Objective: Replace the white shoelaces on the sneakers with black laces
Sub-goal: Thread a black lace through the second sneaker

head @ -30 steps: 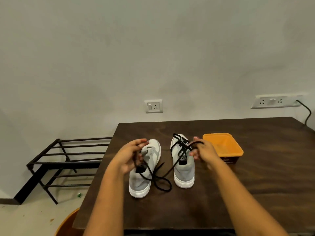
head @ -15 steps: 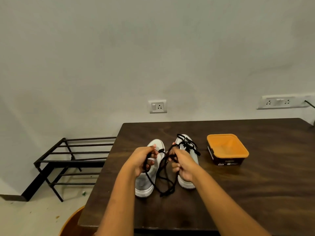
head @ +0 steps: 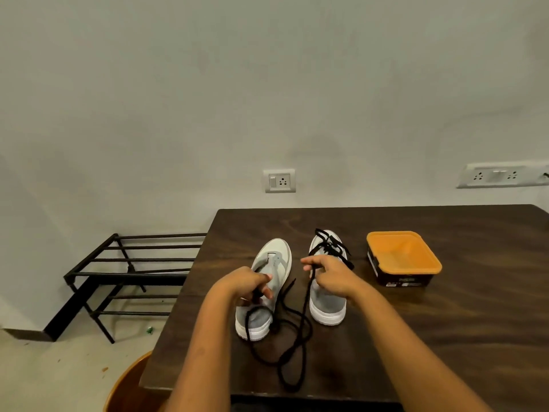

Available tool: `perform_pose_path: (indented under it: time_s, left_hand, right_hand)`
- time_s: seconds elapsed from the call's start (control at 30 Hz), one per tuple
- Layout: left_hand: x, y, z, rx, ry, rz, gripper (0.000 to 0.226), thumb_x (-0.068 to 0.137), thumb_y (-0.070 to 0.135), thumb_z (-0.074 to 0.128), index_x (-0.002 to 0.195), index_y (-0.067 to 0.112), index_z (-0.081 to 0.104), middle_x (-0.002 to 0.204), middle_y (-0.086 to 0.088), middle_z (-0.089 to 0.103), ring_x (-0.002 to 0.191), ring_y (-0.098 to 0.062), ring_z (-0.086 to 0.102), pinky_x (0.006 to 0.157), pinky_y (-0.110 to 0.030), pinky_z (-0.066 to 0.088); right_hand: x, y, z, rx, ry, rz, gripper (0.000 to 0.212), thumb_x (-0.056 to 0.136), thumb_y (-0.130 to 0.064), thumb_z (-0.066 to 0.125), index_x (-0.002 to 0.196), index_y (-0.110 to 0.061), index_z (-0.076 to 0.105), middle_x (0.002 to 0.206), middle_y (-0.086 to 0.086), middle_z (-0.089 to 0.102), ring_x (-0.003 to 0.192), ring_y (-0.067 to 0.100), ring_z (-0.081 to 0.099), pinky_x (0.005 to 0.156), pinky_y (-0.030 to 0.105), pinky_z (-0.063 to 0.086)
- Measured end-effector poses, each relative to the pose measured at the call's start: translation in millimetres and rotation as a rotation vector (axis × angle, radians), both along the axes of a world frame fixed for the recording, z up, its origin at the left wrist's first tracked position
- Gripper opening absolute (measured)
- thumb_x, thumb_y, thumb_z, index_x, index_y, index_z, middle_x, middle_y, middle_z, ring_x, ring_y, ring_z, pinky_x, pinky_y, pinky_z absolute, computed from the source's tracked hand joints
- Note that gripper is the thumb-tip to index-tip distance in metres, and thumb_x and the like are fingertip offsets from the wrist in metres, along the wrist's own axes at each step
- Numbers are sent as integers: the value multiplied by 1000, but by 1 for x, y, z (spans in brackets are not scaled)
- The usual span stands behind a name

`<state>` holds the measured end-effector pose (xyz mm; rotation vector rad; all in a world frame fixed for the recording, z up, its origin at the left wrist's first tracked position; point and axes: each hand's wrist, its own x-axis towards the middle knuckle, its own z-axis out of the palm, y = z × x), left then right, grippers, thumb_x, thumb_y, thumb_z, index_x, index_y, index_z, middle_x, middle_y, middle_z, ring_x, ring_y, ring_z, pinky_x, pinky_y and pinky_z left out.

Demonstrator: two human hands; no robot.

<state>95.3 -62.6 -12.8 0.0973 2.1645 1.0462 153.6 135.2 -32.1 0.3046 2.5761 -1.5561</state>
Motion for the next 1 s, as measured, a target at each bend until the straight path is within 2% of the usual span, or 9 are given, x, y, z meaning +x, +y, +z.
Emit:
perform_pose_path:
  time_s: [0.1,0.2,0.33,0.43,0.53,0.67,0.83,0.9,1.0]
  left_hand:
    - [-9,10,-9,-29,53,28,32,92,22,53,67,6,67,80,-13,68,69,-25,62,82,-33,52]
    - [-16,26,-26,-153,382,125,22,88,27,54,93,11,68,97,-16,70,88,-29,66,84,-33,54]
    - [-8,43,-48,-440,467,-96,53,95,37,47,143,17,37,124,-14,60,114,-31,56,95,-36,45]
    - [-5,45,-56,-572,463,-207,51,93,33,54,138,15,41,132,-9,56,120,-27,53,96,-34,43]
    - [-4,40,-49,-470,225,-353,52,91,29,60,135,12,38,134,-12,50,118,-29,51,98,-36,42]
    - [18,39,-52,-209,-206,-258,35,94,31,56,122,17,41,115,-12,50,75,-17,52,85,-38,48]
    - [31,52,-79,-74,113,51,47,86,41,59,124,14,56,123,-7,60,109,-24,57,91,-31,47]
    - [32,57,-83,56,103,193,39,81,34,59,112,10,62,111,-8,65,102,-23,60,90,-34,49]
    - [23,60,-87,258,31,325,14,83,13,55,93,9,64,91,-10,65,85,-21,59,77,-33,49]
  right_hand:
    - [-7,-5,1,-270,106,-78,35,90,7,43,109,-11,66,98,0,66,92,7,61,74,10,47]
    - [-14,-12,4,-608,184,-201,22,98,-7,46,92,-7,68,80,5,65,66,8,59,63,14,50]
    - [-18,-11,-11,-545,180,-281,21,101,-6,40,111,-13,58,82,6,65,43,5,41,51,19,46]
    - [-17,-8,-20,-530,119,-292,29,101,0,34,114,-15,55,100,5,64,41,4,44,55,22,49]
    - [-18,-8,-27,-515,14,-308,37,95,9,30,107,-6,61,87,5,61,46,4,48,54,19,48]
    - [-16,-14,-35,-309,24,-268,24,94,3,45,100,-3,67,73,1,58,47,2,45,45,12,38]
    - [-15,-19,-47,140,171,-273,1,82,-8,72,82,-8,71,74,-5,62,70,2,55,57,3,38]
    - [-15,-21,-51,207,163,-291,6,85,-9,69,81,-11,65,78,-2,61,74,9,56,60,7,38]
    - [-16,-24,-54,376,102,-266,4,93,-12,55,91,-11,58,90,5,63,86,21,60,73,29,47]
